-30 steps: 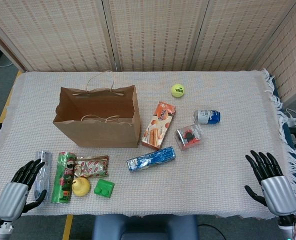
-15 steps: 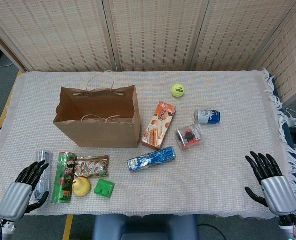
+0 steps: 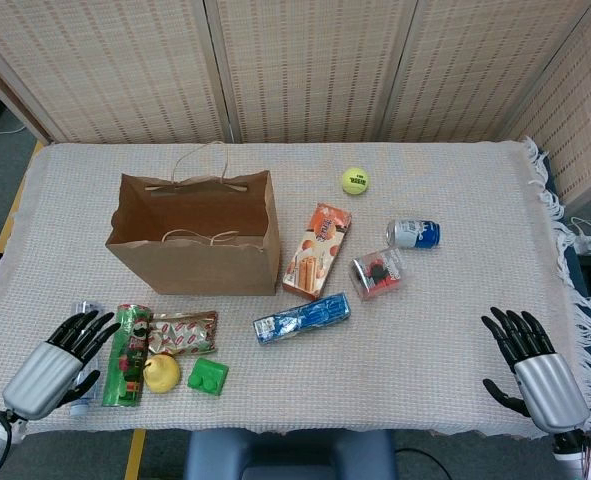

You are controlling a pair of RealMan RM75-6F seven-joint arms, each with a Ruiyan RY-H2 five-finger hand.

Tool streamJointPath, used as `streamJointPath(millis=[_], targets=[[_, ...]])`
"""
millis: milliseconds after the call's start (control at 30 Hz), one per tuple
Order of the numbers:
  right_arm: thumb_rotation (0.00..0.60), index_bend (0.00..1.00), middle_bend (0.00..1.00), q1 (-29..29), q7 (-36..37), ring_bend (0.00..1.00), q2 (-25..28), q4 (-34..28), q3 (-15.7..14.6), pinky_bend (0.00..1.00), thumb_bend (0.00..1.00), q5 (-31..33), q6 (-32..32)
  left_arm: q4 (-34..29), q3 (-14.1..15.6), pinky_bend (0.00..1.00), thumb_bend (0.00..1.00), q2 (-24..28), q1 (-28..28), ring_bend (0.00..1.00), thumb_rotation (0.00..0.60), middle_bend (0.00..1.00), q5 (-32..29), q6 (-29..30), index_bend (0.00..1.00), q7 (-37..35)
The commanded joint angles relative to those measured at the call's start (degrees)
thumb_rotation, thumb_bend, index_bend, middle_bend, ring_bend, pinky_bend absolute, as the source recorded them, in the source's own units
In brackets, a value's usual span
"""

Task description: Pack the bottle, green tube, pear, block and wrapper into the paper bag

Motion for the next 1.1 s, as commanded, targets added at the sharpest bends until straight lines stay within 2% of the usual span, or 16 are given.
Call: streamJointPath(millis=[33, 200, 367, 667, 1100], targets=[[0.600, 0.00, 0.00, -0.03, 0.18, 0.00, 0.05, -0.17, 0.03, 0.03, 0.13, -0.10, -0.27, 11.55, -1.15, 0.12, 0.39, -0.08, -6.60, 0.00, 0.600, 0.00, 7.77, 0.23, 0.00, 1.67], [0.600, 0.00, 0.00, -0.04, 0.76, 0.00, 0.22, -0.36, 0.02, 0.03, 0.13, -0.12, -1.01, 22.05, 0.88, 0.11, 0.39, -1.01, -12.01, 0.00, 0.600, 0.00, 15.12, -0.13, 0.00, 4.50], [0.600, 0.00, 0.00, 0.07, 1.35, 0.00, 0.41, -0.48, 0.13, 0.03, 0.13, -0.32, -1.46, 26.98, 3.27, 0.11, 0.39, -2.66, -14.12, 0.00, 0.600, 0.00, 16.70, -1.82, 0.00, 4.39], [0.600, 0.00, 0.00, 0.26, 2.58, 0.00, 0.90, -1.13, 0.08, 0.03, 0.13, -0.22, -2.73, 35.66, 6.26, 0.11, 0.39, -7.54, -15.28, 0.00, 0.600, 0.00, 15.24, -4.27, 0.00, 3.19], [0.600, 0.00, 0.00, 0.24, 2.58, 0.00, 0.86, -1.55, 0.16, 0.03, 0.13, -0.38, -3.56, 44.69, 9.90, 0.11, 0.39, -11.26, -15.34, 0.00, 0.600, 0.00, 12.60, -4.59, 0.00, 0.35]])
